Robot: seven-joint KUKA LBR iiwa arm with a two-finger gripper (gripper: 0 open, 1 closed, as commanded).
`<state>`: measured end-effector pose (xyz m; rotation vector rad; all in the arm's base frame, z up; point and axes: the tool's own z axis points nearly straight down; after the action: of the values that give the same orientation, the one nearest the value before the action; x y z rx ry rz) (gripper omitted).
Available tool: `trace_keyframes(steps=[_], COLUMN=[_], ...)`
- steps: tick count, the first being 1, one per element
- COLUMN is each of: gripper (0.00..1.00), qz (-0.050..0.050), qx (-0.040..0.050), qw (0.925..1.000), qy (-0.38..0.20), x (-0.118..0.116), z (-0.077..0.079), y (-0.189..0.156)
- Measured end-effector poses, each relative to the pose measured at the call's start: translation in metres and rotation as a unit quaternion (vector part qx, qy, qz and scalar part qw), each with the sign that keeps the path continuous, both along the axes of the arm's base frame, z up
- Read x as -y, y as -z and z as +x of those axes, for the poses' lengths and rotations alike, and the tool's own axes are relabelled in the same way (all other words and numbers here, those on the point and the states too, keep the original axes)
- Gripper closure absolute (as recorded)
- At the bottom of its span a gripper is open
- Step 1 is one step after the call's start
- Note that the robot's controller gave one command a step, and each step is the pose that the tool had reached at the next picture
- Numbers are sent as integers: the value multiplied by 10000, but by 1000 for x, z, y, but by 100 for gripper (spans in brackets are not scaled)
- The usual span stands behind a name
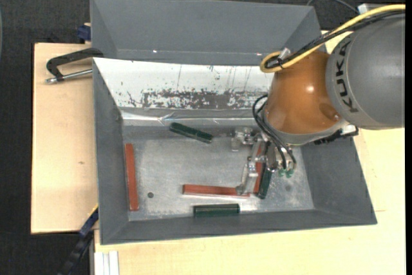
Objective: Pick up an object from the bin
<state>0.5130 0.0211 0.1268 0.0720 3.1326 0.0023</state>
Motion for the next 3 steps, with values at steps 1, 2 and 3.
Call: trace_keyframes(steps=[1,2,3], gripper=[0,0,0], qz=[5,3,-10], qx=[-35,-38,-19], qw=[10000,9998,9922], qy=[80,214,-1250], x=[-3,5,12], z=[-3,18,15], y=[15,19,29])
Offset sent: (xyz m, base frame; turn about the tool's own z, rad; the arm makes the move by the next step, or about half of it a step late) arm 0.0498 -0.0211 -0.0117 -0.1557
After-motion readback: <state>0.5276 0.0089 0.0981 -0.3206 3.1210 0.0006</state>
